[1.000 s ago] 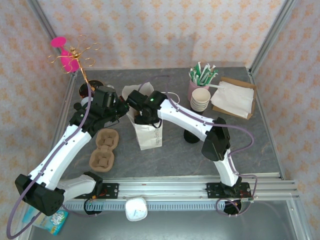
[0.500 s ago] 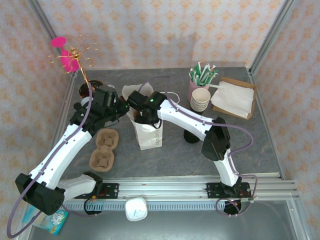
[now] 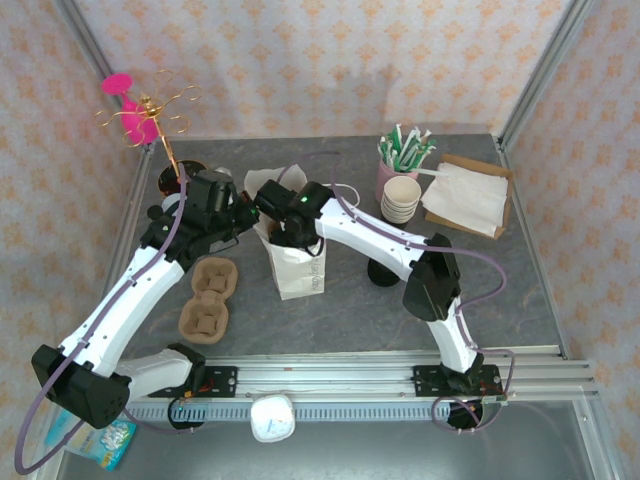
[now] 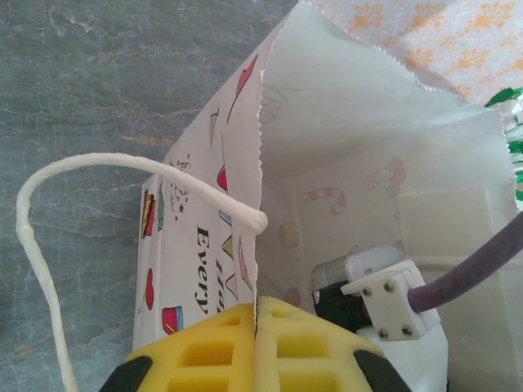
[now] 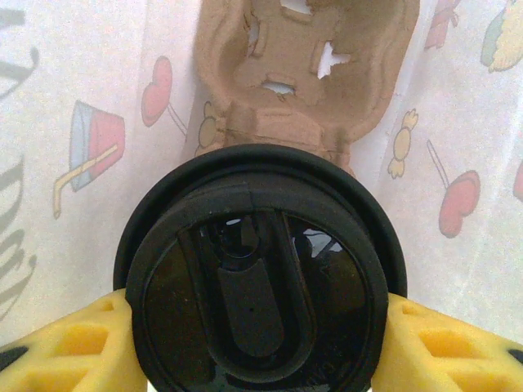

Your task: Pack the takeout coffee

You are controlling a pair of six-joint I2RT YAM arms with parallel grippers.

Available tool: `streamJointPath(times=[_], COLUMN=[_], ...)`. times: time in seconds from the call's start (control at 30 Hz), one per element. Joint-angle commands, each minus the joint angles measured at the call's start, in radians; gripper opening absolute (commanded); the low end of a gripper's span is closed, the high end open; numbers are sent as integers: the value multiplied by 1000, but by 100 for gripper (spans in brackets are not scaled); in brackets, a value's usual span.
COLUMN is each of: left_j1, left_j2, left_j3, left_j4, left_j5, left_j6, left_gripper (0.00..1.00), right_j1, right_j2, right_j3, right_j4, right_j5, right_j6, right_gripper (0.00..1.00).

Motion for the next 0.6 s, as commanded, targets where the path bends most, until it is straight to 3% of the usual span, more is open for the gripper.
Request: streamJointPath(times=[0.0, 0.57], left_j1=[-2, -4], left_j2=[30, 21], left_j3=[24, 22], left_j4=[-20, 6], left_j5=[-6, -4], left_j6=[38, 36], left_gripper=[4, 6], right_j1=[16, 19], right_j2=[18, 23], right_j3=[72, -65], right_j4=[-50, 17], right_j5=[1, -21], right_j6=[-17, -12], right_gripper=[51, 51])
